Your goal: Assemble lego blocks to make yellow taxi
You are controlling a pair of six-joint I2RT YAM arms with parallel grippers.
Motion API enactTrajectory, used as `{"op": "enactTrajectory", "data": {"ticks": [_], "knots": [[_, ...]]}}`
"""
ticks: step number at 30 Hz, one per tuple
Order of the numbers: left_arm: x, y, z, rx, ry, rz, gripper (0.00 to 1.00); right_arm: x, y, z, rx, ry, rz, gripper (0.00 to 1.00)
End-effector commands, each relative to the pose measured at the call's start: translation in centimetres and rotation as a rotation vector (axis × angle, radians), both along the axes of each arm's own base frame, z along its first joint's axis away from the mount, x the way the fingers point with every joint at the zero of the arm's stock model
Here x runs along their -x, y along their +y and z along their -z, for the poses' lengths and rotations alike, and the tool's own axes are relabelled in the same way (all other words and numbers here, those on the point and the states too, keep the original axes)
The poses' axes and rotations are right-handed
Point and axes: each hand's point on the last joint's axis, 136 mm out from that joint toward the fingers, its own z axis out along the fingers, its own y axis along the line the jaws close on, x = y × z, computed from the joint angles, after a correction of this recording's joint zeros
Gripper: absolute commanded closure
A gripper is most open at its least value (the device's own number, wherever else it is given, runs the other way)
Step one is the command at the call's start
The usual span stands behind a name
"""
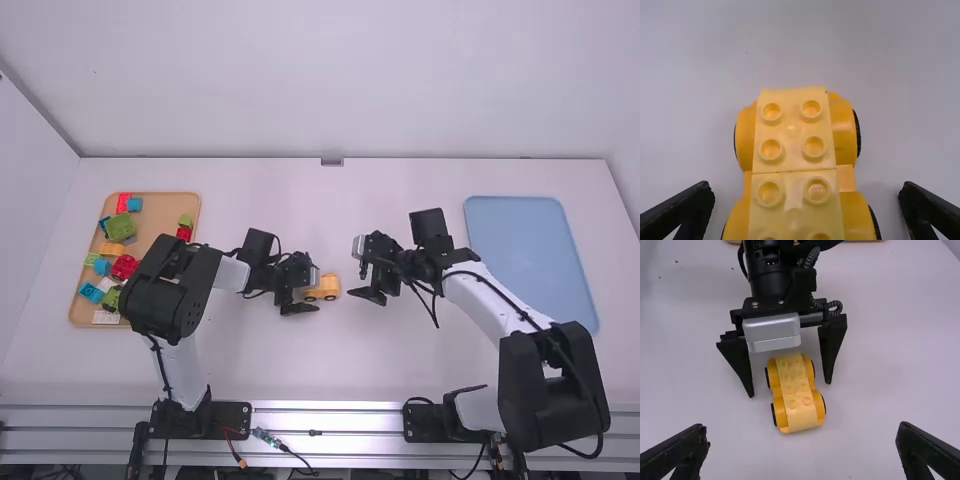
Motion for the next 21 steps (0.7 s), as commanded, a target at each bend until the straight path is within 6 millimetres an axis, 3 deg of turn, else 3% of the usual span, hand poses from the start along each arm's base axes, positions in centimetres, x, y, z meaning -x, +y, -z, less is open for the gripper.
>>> {"op": "enactTrajectory", "data": {"ticks": [1, 7, 8, 11, 13, 15, 16, 17, 21], "knots": [[-0.4, 0.0, -0.9, 0.011, 0.029, -0.025, 0.01, -0.2, 0.1, -0.9, 0.001, -0.03, 0.003, 0.01], [-1.5, 0.9, -5.2, -0.014, 0.045, -0.037, 0.01, -0.3, 0.0, -0.9, 0.003, -0.032, 0.006, 0.01], [-2.0, 2.1, -6.8, -0.058, 0.048, -0.059, 0.01, -0.3, 0.0, -0.9, 0.005, -0.032, 0.008, 0.01], [-2.7, 4.0, -8.7, -0.139, 0.069, -0.122, 0.01, -0.3, 0.0, -0.9, 0.004, -0.033, 0.007, 0.01], [-3.8, 7.0, -10.7, -0.255, 0.095, -0.235, 0.01, -0.4, 0.0, -0.9, 0.003, -0.037, 0.008, 0.01], [-5.3, 9.9, -11.7, -0.349, 0.132, -0.384, 0.01, -0.5, 0.1, -1.0, 0.001, -0.044, 0.007, 0.01], [-5.4, 10.2, -11.8, -0.355, 0.136, -0.4, 0.01, -0.5, 0.1, -1.0, 0.0, -0.045, 0.007, 0.01], [-6.1, 11.7, -12.2, -0.391, 0.157, -0.488, 0.01, -0.6, 0.1, -1.1, -0.001, -0.05, 0.008, 0.01], [-9.0, 19.4, -13.9, -0.446, 0.265, -1.016, 0.01, -0.7, 0.1, -1.2, -0.003, -0.058, 0.007, 0.01]]}}
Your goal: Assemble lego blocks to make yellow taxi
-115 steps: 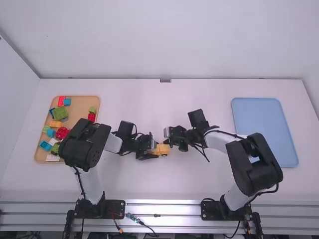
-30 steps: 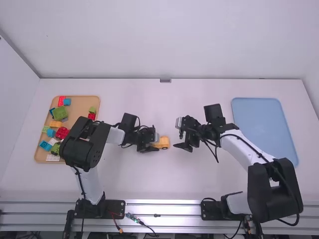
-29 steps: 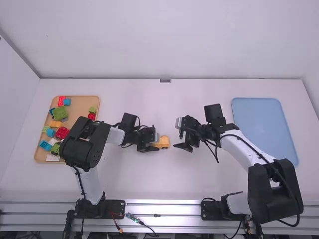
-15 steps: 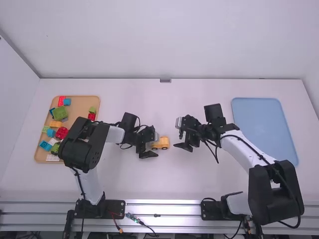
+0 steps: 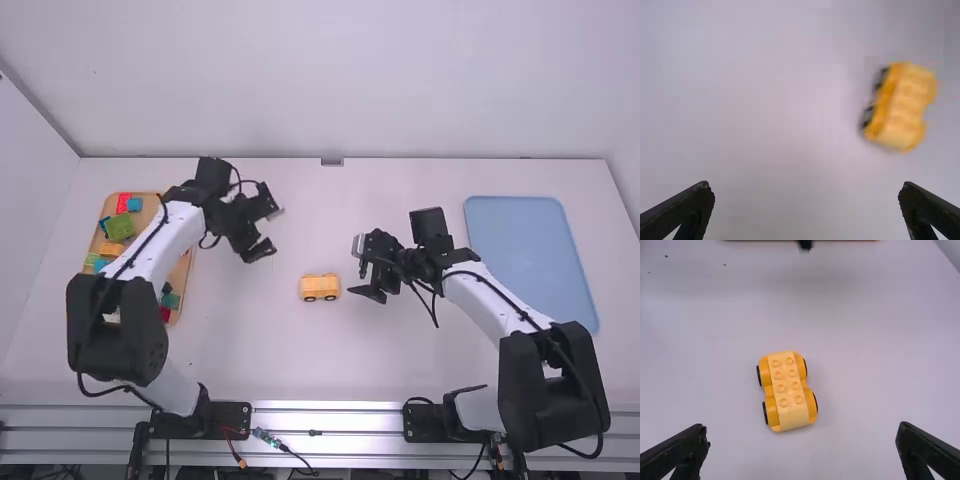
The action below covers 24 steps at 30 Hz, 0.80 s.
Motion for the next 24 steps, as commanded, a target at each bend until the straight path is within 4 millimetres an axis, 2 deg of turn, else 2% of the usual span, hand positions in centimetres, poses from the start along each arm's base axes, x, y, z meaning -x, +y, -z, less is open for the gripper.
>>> {"op": "enactTrajectory", "data": {"ticks": [1, 3, 4, 6, 7, 8, 9, 10, 11, 13, 15, 18, 24], "knots": [[-1.5, 7.2, -0.8, -0.069, 0.034, -0.48, 0.01, -0.2, 0.2, -1.1, -0.012, -0.03, -0.001, 0.01], [-1.9, 10.6, -1.7, 0.009, 0.037, -0.678, 0.01, -0.2, 0.2, -1.1, -0.012, -0.031, -0.002, 0.01], [-1.9, 11.4, -1.9, 0.038, 0.041, -0.717, 0.01, -0.2, 0.2, -1.1, -0.013, -0.03, -0.002, 0.01], [-1.6, 14.8, -2.4, 0.149, 0.06, -0.89, 0.01, -0.2, 0.2, -1.2, -0.015, -0.03, -0.003, 0.01], [-1.0, 17.3, -2.4, 0.184, 0.069, -1.015, 0.01, -0.2, 0.2, -1.2, -0.016, -0.033, -0.002, 0.01], [-0.8, 18.0, -2.4, 0.194, 0.071, -1.05, 0.01, -0.2, 0.2, -1.2, -0.017, -0.032, -0.001, 0.01], [-0.1, 20.6, -2.3, 0.213, 0.068, -1.17, 0.01, -0.5, 0.3, -1.4, -0.024, -0.029, 0.013, 0.01], [0.1, 21.2, -2.2, 0.217, 0.066, -1.203, 0.01, -0.6, 0.3, -1.5, -0.027, -0.027, 0.018, 0.01], [1.0, 23.8, -1.9, 0.232, 0.056, -1.327, 0.01, -1.0, 0.4, -1.7, -0.039, -0.021, 0.039, 0.01], [2.2, 26.2, -1.5, 0.263, 0.054, -1.469, 0.01, -1.4, 0.5, -2.1, -0.055, -0.02, 0.058, 0.01], [3.7, 28.1, -0.9, 0.316, 0.072, -1.606, 0.01, -1.7, 0.5, -2.3, -0.064, -0.023, 0.069, 0.01], [4.6, 29.6, -0.6, 0.344, 0.065, -1.681, 0.01, -1.7, 0.6, -2.4, -0.067, -0.028, 0.069, 0.01], [5.1, 30.3, 0.7, 0.471, 0.07, -1.826, 0.01, -1.8, 0.6, -2.4, -0.066, -0.031, 0.069, 0.01]]}}
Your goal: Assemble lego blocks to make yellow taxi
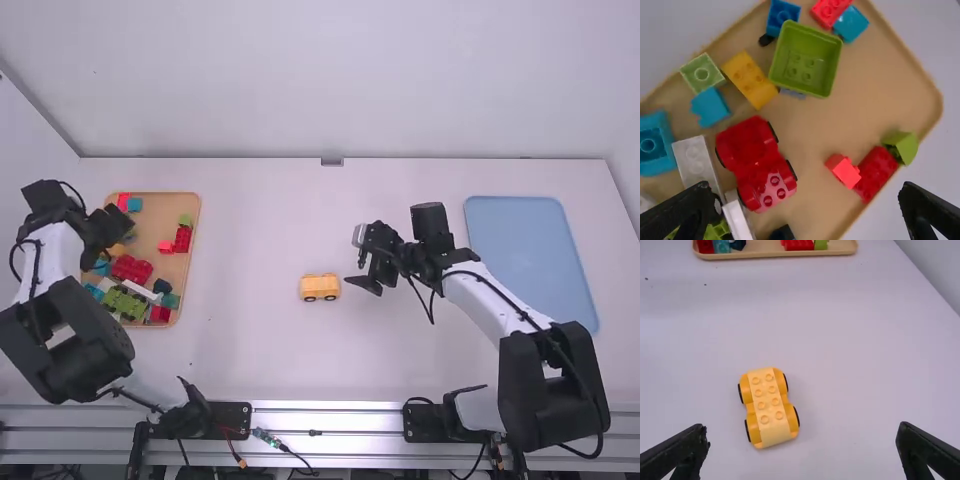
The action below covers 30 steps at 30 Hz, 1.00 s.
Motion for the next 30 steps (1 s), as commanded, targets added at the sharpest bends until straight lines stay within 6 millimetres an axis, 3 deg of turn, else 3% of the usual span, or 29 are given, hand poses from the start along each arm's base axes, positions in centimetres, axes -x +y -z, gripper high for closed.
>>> {"op": "enactTrajectory", "data": {"ticks": [1, 6, 17, 23, 30], "knots": [[0.3, -0.4, 0.9, 0.078, -0.028, -0.108, 0.01, -0.1, 0.2, -1.2, -0.013, -0.024, 0.002, 0.01], [-0.2, -0.2, 0.7, 0.066, -0.051, -0.103, 0.01, -0.1, 0.1, -1.1, -0.012, -0.023, 0.001, 0.01], [-2.1, 1.8, -2.3, 0.012, -0.086, -0.124, 0.01, -0.4, -0.2, -0.6, 0.02, -0.02, 0.03, 0.01], [-3.7, 3.1, -1.6, 0.031, -0.059, -0.124, 0.01, -0.4, -0.3, -0.6, 0.016, -0.005, 0.041, 0.01], [-5.0, 4.2, 1.8, 0.098, 0.038, -0.135, 0.01, -0.4, -0.3, -0.6, 0.015, -0.001, 0.044, 0.01]]}}
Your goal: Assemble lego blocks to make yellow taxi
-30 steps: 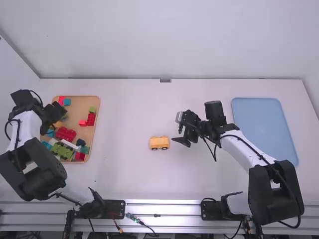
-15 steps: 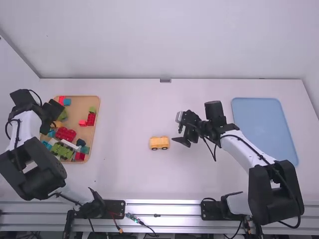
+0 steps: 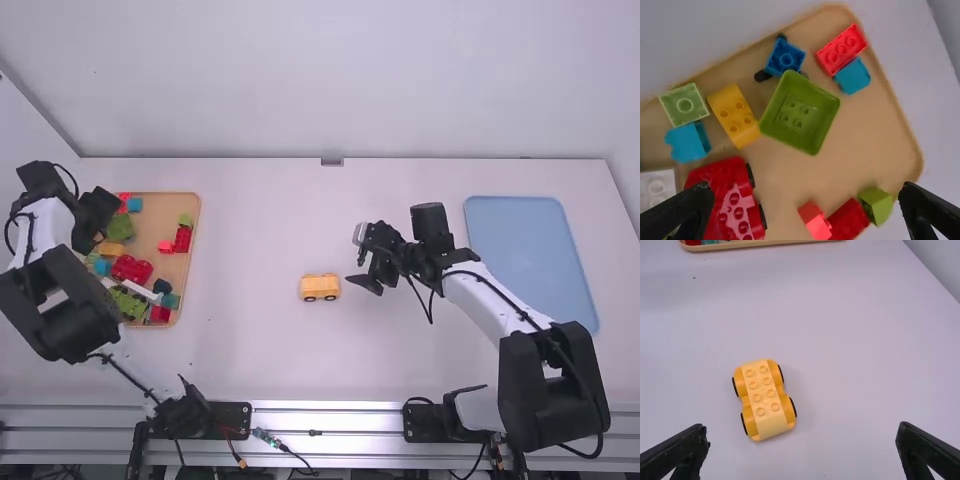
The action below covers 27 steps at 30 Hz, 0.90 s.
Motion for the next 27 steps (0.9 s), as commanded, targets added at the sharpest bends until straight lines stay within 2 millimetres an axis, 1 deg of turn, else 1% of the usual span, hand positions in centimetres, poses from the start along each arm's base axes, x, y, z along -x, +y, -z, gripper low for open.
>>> {"op": "enactTrajectory", "data": {"ticks": [1, 5, 7, 9, 13, 16, 17, 19, 22, 26, 27], "knots": [[-0.5, 0.5, 0.6, 0.006, 0.021, -0.013, 0.01, -0.1, 0.2, -1.2, -0.015, -0.026, -0.003, 0.01], [-0.8, 0.7, 2.4, 0.04, 0.044, -0.03, 0.01, -0.1, 0.2, -1.2, -0.014, -0.024, -0.002, 0.01], [-0.8, 0.8, 3.0, 0.045, 0.051, -0.042, 0.05, -0.1, 0.2, -1.2, -0.013, -0.025, -0.001, 0.01], [-0.3, 1.1, 3.5, 0.043, 0.074, -0.087, 0.13, -0.2, 0.1, -1.0, -0.001, -0.027, 0.009, 0.01], [-0.3, 1.1, 3.7, 0.044, 0.076, -0.087, 0.21, -0.4, -0.1, -0.8, 0.011, -0.027, 0.019, 0.01], [-0.2, 1.1, 3.7, 0.044, 0.082, -0.089, 0.24, -0.4, -0.1, -0.8, 0.012, -0.028, 0.019, 0.01], [0.1, 1.2, 3.8, 0.044, 0.093, -0.104, 0.25, -0.4, -0.2, -0.8, 0.012, -0.028, 0.02, 0.01], [1.1, 1.5, 4.1, 0.032, 0.136, -0.158, 0.32, -0.4, -0.2, -0.8, 0.012, -0.028, 0.02, 0.01], [1.7, 1.6, 4.2, 0.028, 0.162, -0.178, 0.32, -0.4, -0.1, -0.8, 0.012, -0.028, 0.018, 0.01], [1.8, 1.6, 4.5, 0.028, 0.163, -0.181, 0.32, -0.4, -0.2, -0.8, 0.012, -0.028, 0.02, 0.01], [1.9, 1.6, 4.6, 0.03, 0.163, -0.196, 0.35, -0.4, -0.2, -0.8, 0.012, -0.028, 0.02, 0.01]]}}
